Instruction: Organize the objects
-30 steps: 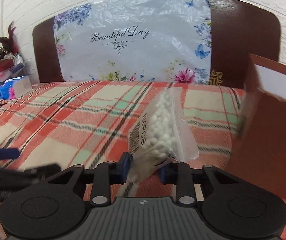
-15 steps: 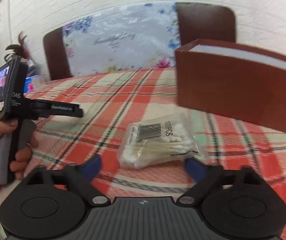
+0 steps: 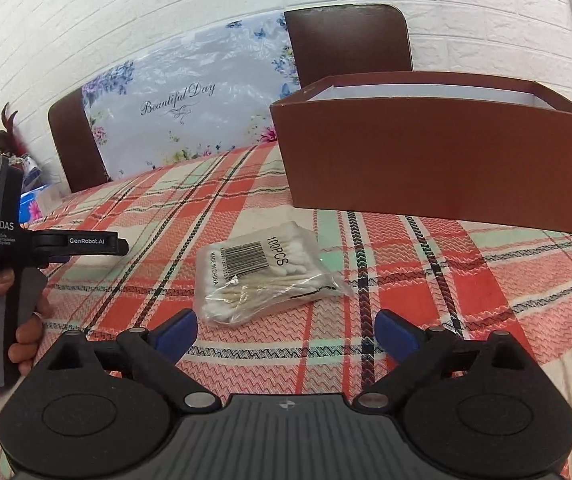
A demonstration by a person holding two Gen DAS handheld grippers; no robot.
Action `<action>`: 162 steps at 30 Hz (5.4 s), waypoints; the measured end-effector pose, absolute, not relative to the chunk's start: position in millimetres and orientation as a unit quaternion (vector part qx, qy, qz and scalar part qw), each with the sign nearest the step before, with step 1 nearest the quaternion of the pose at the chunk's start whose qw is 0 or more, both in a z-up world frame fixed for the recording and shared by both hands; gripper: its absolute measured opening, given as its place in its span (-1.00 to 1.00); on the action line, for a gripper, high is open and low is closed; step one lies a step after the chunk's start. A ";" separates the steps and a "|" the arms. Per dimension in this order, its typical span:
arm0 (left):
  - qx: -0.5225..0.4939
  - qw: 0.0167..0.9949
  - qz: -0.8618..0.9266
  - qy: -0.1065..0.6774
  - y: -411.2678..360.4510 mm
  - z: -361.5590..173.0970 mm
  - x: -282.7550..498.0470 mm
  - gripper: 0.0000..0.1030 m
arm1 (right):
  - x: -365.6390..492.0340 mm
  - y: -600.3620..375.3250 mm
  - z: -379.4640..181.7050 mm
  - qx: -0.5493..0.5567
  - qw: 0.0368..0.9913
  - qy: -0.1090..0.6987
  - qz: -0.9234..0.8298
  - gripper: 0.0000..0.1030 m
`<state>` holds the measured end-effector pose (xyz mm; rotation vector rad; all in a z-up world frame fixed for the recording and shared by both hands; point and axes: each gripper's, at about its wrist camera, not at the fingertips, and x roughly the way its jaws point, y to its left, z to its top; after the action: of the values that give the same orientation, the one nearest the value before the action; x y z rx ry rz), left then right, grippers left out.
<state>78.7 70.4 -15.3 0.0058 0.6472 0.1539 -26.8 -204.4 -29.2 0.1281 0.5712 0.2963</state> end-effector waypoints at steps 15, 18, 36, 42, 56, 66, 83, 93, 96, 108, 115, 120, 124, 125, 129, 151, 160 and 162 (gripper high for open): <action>-0.083 0.913 0.022 0.399 32.7 13.5 46.4 0.77 | -17.9 -202.3 -27.3 0.047 0.941 0.293 0.160 0.97; -0.083 0.907 -0.058 0.408 -3.0 20.7 44.4 0.77 | -11.0 -201.9 -24.5 0.036 0.942 0.292 0.161 0.97; -0.089 0.886 -0.179 0.418 -72.8 31.1 64.9 -0.19 | 5.5 -184.2 -12.3 -0.023 0.951 0.249 0.182 0.34; -0.053 0.925 -0.232 0.295 -101.6 107.5 70.8 -0.19 | 12.2 -208.0 41.7 -0.023 0.987 0.100 0.122 0.36; 0.038 0.950 -0.128 0.283 -158.3 104.6 170.0 0.14 | 133.6 -258.0 34.3 0.016 0.986 0.156 0.051 0.60; 0.081 0.950 -0.102 0.286 -152.5 106.4 128.6 0.16 | 35.7 -268.1 41.5 0.061 0.993 0.101 0.009 0.75; 0.086 0.943 -0.100 0.305 -124.4 85.4 49.4 0.31 | -35.5 -265.5 18.6 0.091 0.984 0.151 -0.014 0.87; 0.077 0.948 -0.087 0.297 -99.3 83.5 12.6 0.53 | -60.4 -284.9 34.4 0.167 0.970 0.175 -0.009 0.86; 0.070 0.953 -0.084 0.284 -92.8 85.9 0.8 0.65 | -72.6 -287.2 49.5 0.184 0.970 0.156 -0.013 0.89; 0.065 0.967 -0.093 0.229 -80.2 103.2 -51.3 1.00 | -120.4 -268.5 67.4 0.203 0.970 0.132 -0.027 0.97; 0.075 0.966 -0.071 0.235 -77.4 100.0 -80.8 1.00 | -153.5 -264.6 73.5 0.190 0.975 0.107 -0.034 0.97; 0.074 0.967 -0.061 0.238 -74.5 104.2 -102.7 1.00 | -183.7 -260.6 80.7 0.173 0.981 0.080 -0.039 0.97; 0.075 0.964 -0.060 0.248 -76.2 103.4 -115.2 1.00 | -196.5 -261.7 82.8 0.178 0.981 0.070 -0.035 0.97; 0.078 0.965 -0.056 0.245 -76.8 102.7 -117.7 1.00 | -197.5 -262.0 82.6 0.181 0.980 0.069 -0.033 0.97; 0.085 0.966 -0.047 0.240 -79.1 101.5 -123.3 1.00 | -196.9 -264.6 80.9 0.184 0.980 0.079 -0.024 0.97; 0.104 0.952 -0.028 0.287 -75.8 77.8 -100.8 1.00 | -164.1 -267.0 61.6 0.180 0.977 0.111 -0.024 0.97; 0.100 0.943 -0.022 0.318 -73.8 61.4 -81.7 1.00 | -149.8 -265.7 49.7 0.175 0.975 0.132 -0.037 0.97; 0.100 0.940 -0.022 0.326 -74.8 57.9 -78.7 1.00 | -147.3 -267.7 46.7 0.178 0.973 0.140 -0.039 0.97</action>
<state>-78.7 -74.8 57.9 0.2047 0.6648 -0.0457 -147.3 -267.7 46.7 0.3586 0.2826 -0.0777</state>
